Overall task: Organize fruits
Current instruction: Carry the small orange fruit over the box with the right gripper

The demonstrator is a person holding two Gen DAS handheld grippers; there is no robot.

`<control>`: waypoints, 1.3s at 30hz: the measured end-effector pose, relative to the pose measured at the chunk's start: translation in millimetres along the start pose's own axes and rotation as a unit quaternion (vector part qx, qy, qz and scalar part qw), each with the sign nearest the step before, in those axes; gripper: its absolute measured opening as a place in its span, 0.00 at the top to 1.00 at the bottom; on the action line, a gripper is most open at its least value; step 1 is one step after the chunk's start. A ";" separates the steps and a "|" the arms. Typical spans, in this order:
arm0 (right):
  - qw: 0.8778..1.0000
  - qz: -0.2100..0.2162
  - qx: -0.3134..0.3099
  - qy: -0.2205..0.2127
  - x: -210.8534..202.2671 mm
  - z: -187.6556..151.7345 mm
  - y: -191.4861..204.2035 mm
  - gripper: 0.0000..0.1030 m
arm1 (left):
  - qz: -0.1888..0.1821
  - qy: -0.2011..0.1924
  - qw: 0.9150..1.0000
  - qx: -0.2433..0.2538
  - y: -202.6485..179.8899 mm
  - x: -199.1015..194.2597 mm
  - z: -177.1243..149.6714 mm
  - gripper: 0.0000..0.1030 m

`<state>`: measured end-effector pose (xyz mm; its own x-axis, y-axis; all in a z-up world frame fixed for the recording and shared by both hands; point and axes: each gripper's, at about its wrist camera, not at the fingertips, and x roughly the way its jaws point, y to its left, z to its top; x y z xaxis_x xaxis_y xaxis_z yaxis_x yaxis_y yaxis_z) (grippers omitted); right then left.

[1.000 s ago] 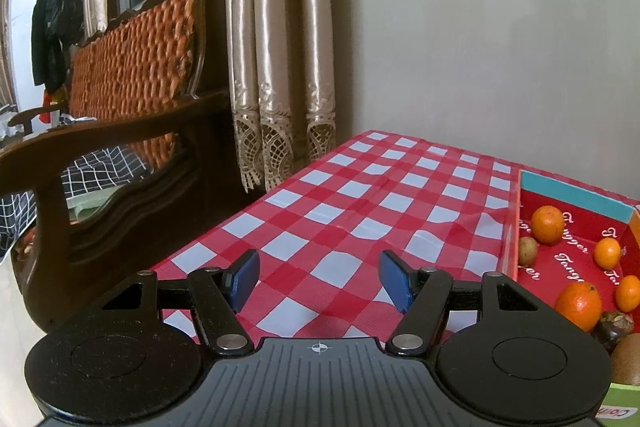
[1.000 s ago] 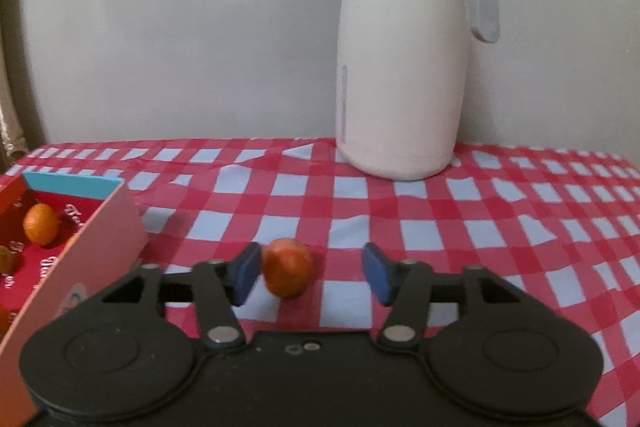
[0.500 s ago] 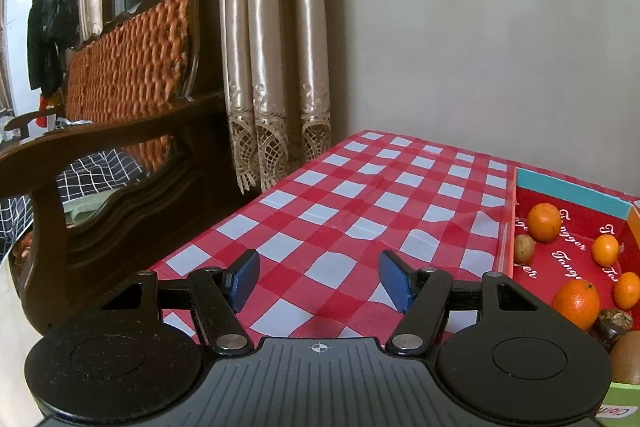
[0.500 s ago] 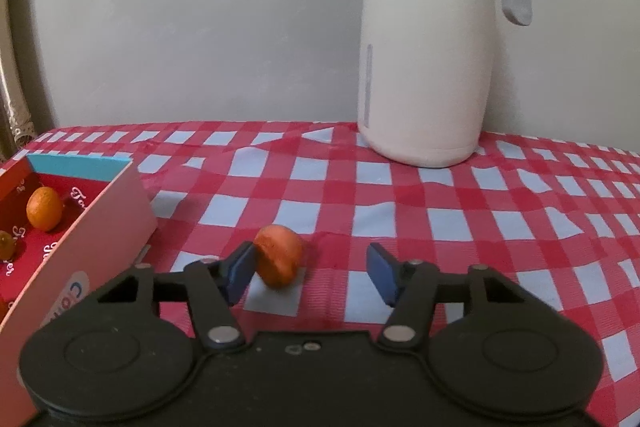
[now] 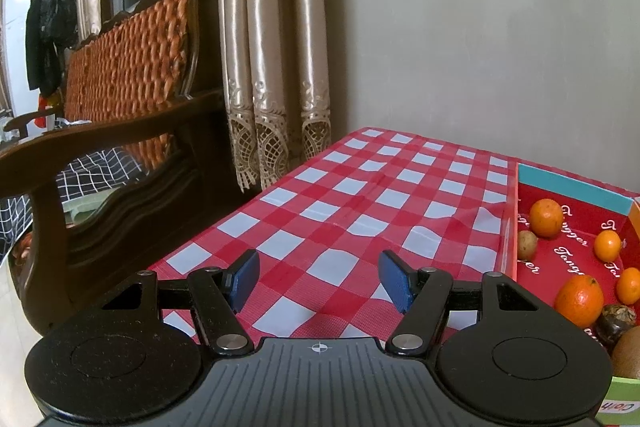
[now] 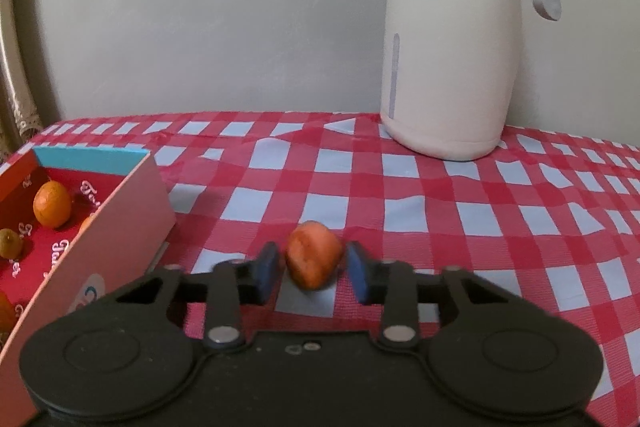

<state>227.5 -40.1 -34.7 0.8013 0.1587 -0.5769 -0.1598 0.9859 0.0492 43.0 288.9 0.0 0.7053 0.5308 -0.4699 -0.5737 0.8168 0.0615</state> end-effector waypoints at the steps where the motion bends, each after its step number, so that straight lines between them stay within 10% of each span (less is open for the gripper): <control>1: 1.000 0.001 0.000 0.000 0.0 -0.1 -0.6 0.71 | 0.000 0.000 1.000 -0.001 0.1 -0.1 -0.1 0.36; 39: 0.984 0.137 -0.099 -0.062 -108.4 5.5 124.6 0.71 | 0.001 -0.011 1.000 -0.006 16.8 -45.3 1.7 0.36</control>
<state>123.9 65.8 38.4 0.7750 0.4335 -0.4599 -0.4779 0.8781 0.0224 2.1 278.9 23.7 0.7131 0.5373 -0.4503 -0.5798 0.8131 0.0520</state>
